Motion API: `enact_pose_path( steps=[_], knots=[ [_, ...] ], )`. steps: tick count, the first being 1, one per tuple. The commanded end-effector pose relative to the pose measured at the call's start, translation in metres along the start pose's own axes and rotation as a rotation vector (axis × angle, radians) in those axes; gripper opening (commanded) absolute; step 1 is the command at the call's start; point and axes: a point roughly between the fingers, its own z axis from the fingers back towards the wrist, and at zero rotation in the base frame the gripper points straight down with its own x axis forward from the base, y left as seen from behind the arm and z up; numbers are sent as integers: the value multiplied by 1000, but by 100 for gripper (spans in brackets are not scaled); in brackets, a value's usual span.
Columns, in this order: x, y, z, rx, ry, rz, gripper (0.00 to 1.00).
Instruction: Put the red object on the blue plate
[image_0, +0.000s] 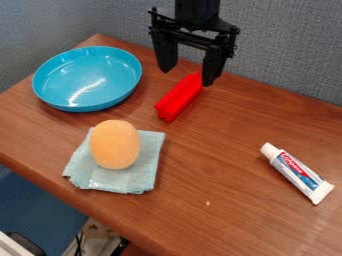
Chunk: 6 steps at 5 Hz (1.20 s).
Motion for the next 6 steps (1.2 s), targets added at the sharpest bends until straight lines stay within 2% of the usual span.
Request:
enact_pose_path(
  steps=[1, 3, 6],
  knots=[
    [1, 2, -7, 1, 19, -1, 100],
    [30, 24, -29, 39, 19, -55, 100],
    [56, 49, -55, 73, 28, -74, 100]
  ],
)
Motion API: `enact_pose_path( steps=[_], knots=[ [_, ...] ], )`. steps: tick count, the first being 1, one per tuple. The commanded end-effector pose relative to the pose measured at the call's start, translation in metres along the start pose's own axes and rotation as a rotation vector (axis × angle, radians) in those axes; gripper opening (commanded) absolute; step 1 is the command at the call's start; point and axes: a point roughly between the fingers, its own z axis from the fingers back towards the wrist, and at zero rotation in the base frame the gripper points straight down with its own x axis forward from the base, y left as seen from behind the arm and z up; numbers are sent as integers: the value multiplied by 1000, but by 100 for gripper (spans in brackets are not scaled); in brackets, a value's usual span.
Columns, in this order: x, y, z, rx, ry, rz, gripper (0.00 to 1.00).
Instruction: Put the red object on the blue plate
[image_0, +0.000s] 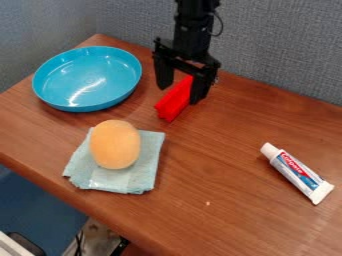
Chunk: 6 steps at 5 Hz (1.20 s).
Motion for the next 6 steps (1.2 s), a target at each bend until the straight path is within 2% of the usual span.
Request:
enact_pose_path(
  steps=[1, 4, 5, 6],
  knots=[
    [10, 16, 7, 25, -38, 20, 100],
    [19, 25, -16, 34, -8, 27, 100],
    [21, 27, -21, 35, 0, 29, 0],
    [20, 27, -16, 25, -13, 25, 0]
  ],
)
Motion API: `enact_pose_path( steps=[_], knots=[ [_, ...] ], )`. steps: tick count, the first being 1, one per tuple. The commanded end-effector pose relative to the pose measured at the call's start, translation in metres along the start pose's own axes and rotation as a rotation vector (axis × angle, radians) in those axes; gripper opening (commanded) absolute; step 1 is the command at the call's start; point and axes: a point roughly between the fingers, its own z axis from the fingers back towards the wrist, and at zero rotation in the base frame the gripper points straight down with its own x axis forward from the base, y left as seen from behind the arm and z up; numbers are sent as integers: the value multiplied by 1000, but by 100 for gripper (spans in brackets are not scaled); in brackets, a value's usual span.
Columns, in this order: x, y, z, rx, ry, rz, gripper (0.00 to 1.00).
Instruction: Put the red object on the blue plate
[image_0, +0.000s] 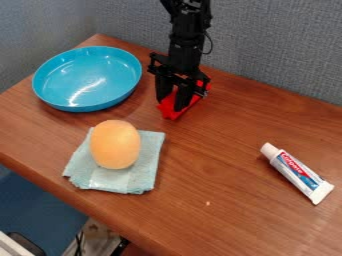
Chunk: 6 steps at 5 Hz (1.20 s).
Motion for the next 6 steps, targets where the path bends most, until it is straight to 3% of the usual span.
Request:
enact_pose_path(
  steps=[1, 3, 4, 5, 6],
  knots=[
    [1, 9, 26, -5, -71, 12, 0],
    [-2, 7, 50, -26, -128, -6, 0],
    [-8, 2, 79, -38, -193, -18, 0],
    [-5, 3, 71, -28, -206, -25, 0],
    [1, 6, 55, -13, -192, -45, 0]
  ],
)
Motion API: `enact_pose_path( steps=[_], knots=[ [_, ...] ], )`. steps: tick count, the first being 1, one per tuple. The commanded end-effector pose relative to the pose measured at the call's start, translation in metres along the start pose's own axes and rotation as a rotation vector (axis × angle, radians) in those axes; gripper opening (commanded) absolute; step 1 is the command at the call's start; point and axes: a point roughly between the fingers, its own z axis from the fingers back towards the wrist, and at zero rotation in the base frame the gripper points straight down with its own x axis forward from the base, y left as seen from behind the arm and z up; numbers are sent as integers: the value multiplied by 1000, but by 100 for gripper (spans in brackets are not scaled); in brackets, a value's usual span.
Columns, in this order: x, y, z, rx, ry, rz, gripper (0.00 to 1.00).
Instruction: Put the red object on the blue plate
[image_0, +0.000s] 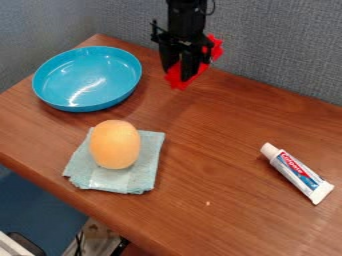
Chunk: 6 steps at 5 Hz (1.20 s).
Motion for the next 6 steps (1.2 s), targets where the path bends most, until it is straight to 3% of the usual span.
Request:
enact_pose_path(
  steps=[1, 2, 6],
  knots=[
    [1, 9, -6, 20, -11, 2, 0],
    [2, 13, -17, 27, -2, 7, 0],
    [8, 14, -19, 16, -9, 12, 0]
  ],
)
